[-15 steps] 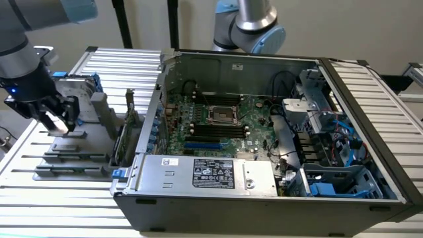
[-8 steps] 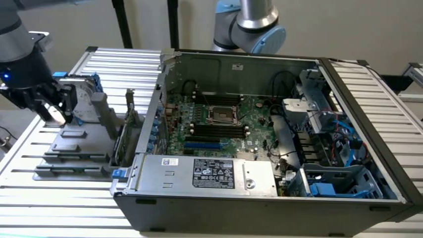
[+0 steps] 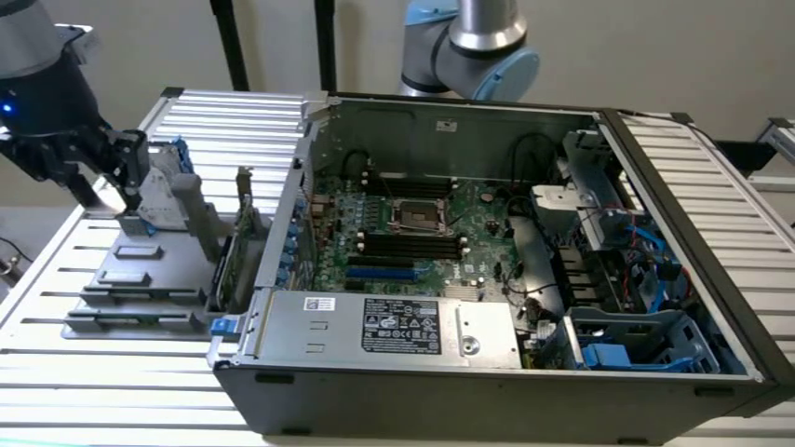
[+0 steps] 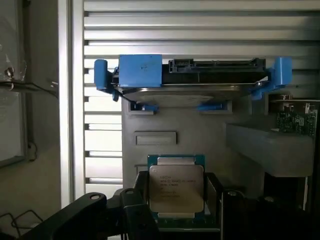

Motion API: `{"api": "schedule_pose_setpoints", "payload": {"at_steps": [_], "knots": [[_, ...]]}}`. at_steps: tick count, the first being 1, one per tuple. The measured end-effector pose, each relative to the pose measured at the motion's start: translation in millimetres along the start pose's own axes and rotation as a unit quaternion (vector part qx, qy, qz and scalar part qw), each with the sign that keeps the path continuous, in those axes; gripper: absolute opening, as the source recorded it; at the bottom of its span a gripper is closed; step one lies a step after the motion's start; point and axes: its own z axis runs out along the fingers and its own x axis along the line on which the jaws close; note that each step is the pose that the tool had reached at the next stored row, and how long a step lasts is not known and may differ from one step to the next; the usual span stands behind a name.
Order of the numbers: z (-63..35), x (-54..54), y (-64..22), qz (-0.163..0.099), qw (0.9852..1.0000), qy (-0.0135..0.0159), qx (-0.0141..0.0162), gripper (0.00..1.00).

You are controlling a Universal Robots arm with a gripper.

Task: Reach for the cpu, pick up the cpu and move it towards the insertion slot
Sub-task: 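Pick up the cpu and move it towards the insertion slot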

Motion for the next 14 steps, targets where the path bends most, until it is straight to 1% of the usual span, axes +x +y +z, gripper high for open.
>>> {"api": "schedule_pose_setpoints", "payload": {"at_steps": [6,14], "knots": [[-27.3,-18.7,0.6,-0.002,1.0,0.0002,-0.0048,0.55],[-64.2,-54.2,2.1,-0.003,1.0,0.0019,-0.0081,0.55]]}}
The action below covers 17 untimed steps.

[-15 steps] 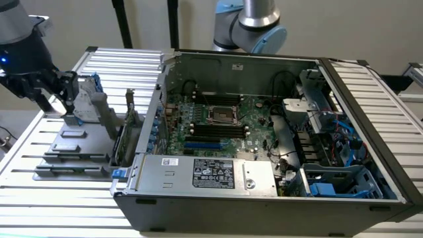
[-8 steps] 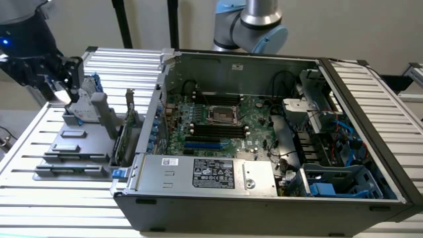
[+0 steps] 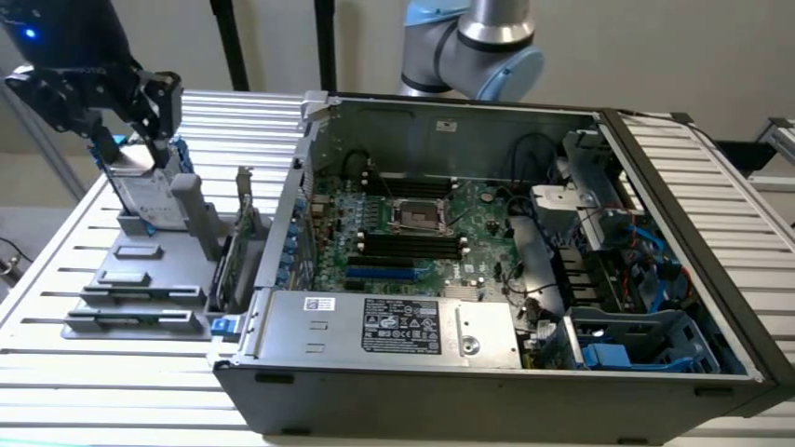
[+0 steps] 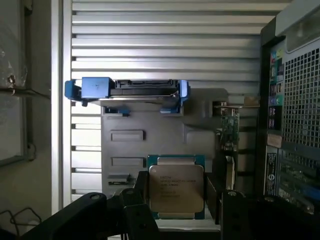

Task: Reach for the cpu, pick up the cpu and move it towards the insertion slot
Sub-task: 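Pick up the cpu and move it towards the insertion slot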

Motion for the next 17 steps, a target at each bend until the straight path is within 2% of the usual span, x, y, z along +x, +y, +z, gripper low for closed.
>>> {"api": "schedule_pose_setpoints", "payload": {"at_steps": [4,7,17], "knots": [[-15.8,-18.1,0.8,0.0,1.0,0.0011,-0.0007,0.55],[-22.7,-31.4,1.2,0.0,1.0,0.0015,-0.0016,0.55],[-31.5,-76.7,2.4,0.0,1.0,0.002,-0.004,0.55]]}}
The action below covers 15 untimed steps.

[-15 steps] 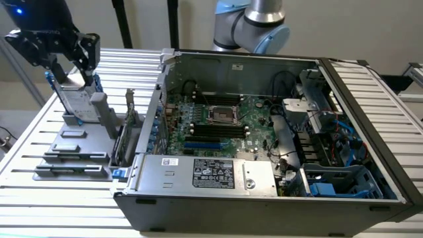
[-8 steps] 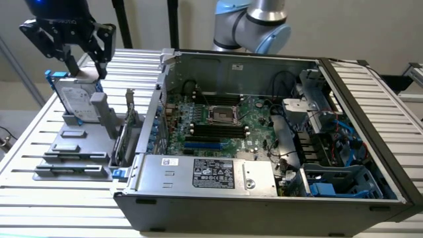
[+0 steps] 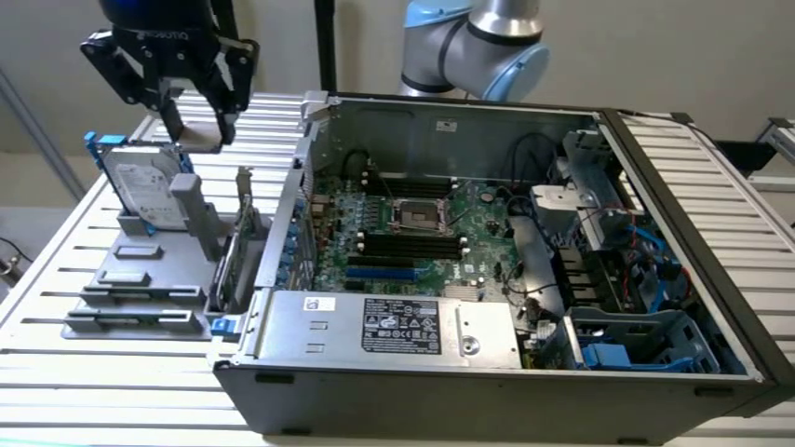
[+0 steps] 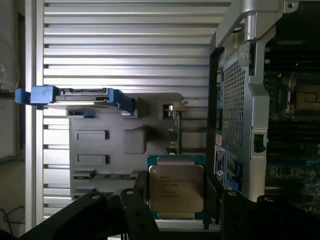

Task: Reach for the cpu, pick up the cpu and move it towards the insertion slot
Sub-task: 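Pick up the cpu and move it towards the insertion slot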

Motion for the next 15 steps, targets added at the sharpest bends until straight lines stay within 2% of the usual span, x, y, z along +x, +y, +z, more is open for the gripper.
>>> {"api": "schedule_pose_setpoints", "payload": {"at_steps": [15], "knots": [[-6.4,-68.1,2.2,0.0,1.0,-0.0001,-0.0015,0.55]]}}
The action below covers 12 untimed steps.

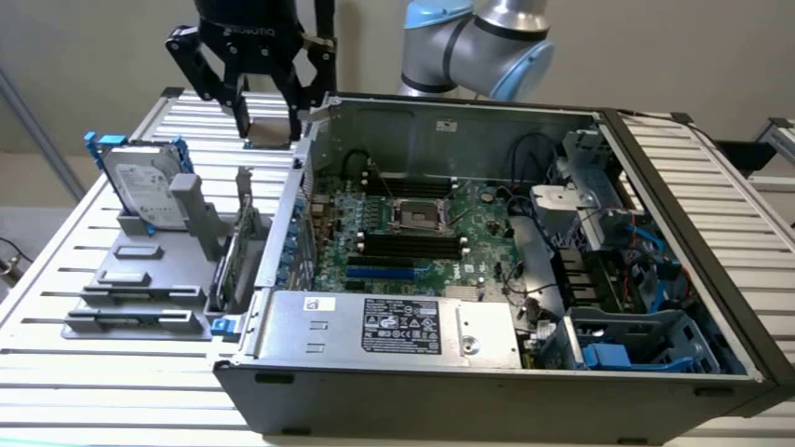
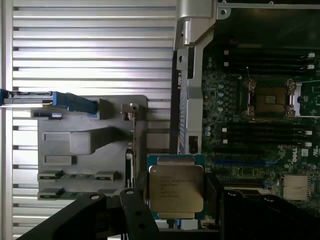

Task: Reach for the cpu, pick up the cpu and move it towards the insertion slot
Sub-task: 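Pick up the cpu and move it towards the insertion slot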

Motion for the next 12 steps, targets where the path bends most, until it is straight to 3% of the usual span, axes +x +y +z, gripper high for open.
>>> {"api": "schedule_pose_setpoints", "payload": {"at_steps": [4,12], "knots": [[-1.3,-18.3,0.9,0.0,1.0,0.0,-0.0002,0.55],[-2.1,-54.8,1.8,0.0,1.0,0.0,-0.0037,0.55]]}}
